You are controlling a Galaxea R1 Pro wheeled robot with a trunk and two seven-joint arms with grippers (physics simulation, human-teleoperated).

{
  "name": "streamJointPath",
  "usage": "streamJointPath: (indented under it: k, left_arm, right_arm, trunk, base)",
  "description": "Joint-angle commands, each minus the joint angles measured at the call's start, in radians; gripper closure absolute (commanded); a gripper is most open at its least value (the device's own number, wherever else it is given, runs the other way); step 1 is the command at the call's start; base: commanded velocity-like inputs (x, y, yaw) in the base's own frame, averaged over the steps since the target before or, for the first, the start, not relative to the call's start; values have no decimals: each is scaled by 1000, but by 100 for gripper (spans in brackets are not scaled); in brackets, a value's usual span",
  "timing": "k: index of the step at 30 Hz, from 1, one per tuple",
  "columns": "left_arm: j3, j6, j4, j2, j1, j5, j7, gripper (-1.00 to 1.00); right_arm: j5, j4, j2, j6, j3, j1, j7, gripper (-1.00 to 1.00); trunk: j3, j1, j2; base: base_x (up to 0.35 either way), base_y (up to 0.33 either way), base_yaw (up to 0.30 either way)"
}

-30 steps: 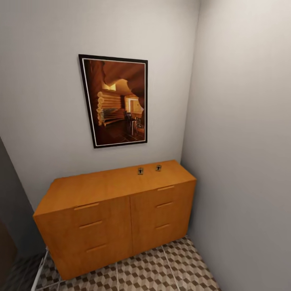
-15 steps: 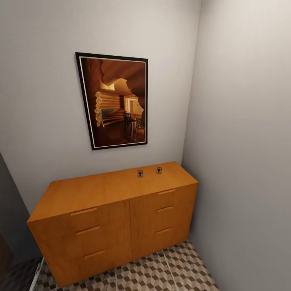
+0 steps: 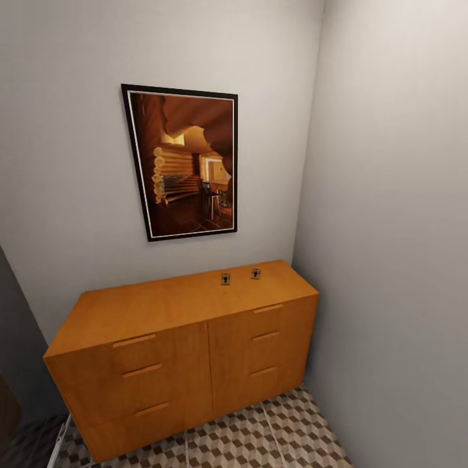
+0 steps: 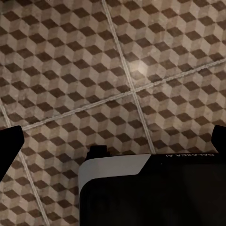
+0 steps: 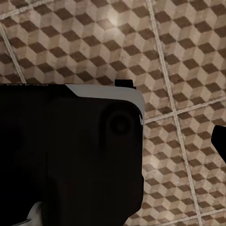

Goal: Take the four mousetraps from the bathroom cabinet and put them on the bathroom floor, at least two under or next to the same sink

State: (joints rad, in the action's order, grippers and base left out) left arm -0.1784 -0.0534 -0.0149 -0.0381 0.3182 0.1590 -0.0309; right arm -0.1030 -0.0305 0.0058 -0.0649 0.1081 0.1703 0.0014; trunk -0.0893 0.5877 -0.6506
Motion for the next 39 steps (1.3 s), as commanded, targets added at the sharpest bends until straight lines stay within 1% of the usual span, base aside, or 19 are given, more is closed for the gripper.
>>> streamJointPath:
  k: [1, 20, 33, 39]
  left_arm:
    - [-9, -4, 1, 0, 1, 10, -3, -100]
    - [-9, -3, 3, -1, 1, 10, -3, -100]
    - [-8, -3, 7, 3, 1, 14, -3, -100]
    - [-9, -3, 7, 2, 1, 13, -3, -100]
  right_arm:
    - [-10, -3, 0, -6, 8, 2, 0, -100]
    - [-9, -3, 0, -9, 9, 2, 0, -100]
    - [-10, -3, -1, -13, 8, 2, 0, -100]
    - [-10, -3, -1, -14, 7, 2, 1, -100]
  trunk:
    - [-2, 0, -1]
    - [-2, 0, -1]
    - [-2, 0, -1]
    - [-2, 0, -1]
  base:
    - [0, 0, 0]
    - [7, 0, 0]
    - [213, 0, 0]
    - [90, 0, 0]
